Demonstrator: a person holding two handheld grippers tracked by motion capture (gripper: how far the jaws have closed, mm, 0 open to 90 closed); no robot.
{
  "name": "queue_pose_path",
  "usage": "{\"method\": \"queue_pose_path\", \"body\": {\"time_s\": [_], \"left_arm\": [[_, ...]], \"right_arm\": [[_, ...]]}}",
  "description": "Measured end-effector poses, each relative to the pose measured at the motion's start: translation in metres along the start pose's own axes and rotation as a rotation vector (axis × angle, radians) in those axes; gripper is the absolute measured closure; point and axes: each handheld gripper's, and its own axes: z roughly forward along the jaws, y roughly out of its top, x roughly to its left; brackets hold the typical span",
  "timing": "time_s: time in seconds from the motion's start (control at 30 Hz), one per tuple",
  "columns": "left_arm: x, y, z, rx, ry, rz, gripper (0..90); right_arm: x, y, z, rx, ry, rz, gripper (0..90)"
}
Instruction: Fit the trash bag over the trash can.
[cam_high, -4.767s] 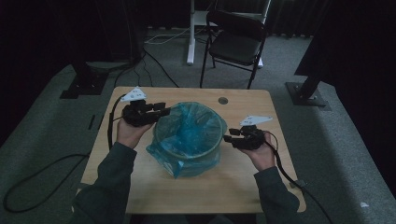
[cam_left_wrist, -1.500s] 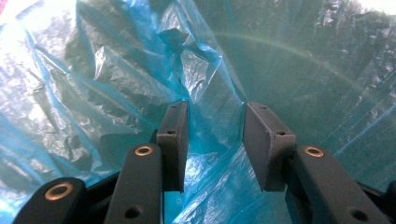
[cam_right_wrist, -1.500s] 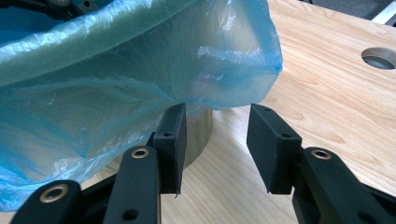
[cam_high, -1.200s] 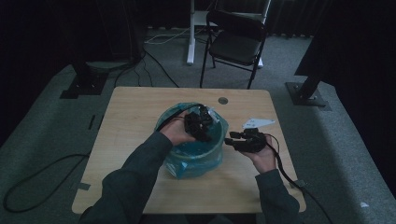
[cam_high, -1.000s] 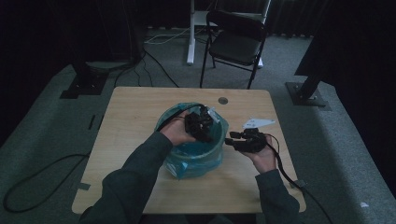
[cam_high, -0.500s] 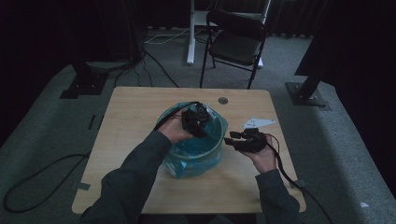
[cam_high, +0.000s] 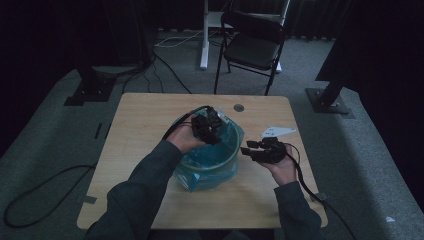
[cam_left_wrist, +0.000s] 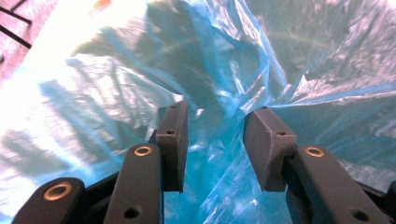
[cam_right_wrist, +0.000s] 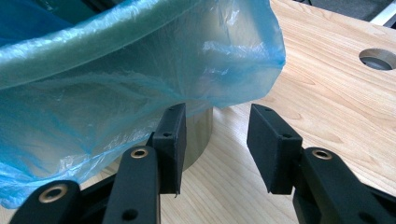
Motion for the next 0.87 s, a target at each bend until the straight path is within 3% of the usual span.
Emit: {"method": "queue_pose_path", "body": {"time_s": [0.33,0.5,0.8,0.87], "left_arm": [[0.011,-0.018,-0.037,-0.140,0.044,-0.071,58.6],[0.018,-0.029,-0.053,-0.204,0.030,-0.104,57.6],[0.026,-0.051,-0.064,-0.270,0.105,-0.162,53.6],[0.030,-0.066,-0.066,-0.305,0.137,-0.201,53.2]], "right_arm": [[0.000,0.000,-0.002,-0.005,-0.005,0.003,56.4],[0.000,0.000,-0.002,-0.005,-0.005,0.004,56.2],[-0.001,-0.001,-0.002,-0.005,-0.007,0.002,56.2],[-0.001,-0.001,-0.003,-0.004,-0.008,0.003,56.2]]}}
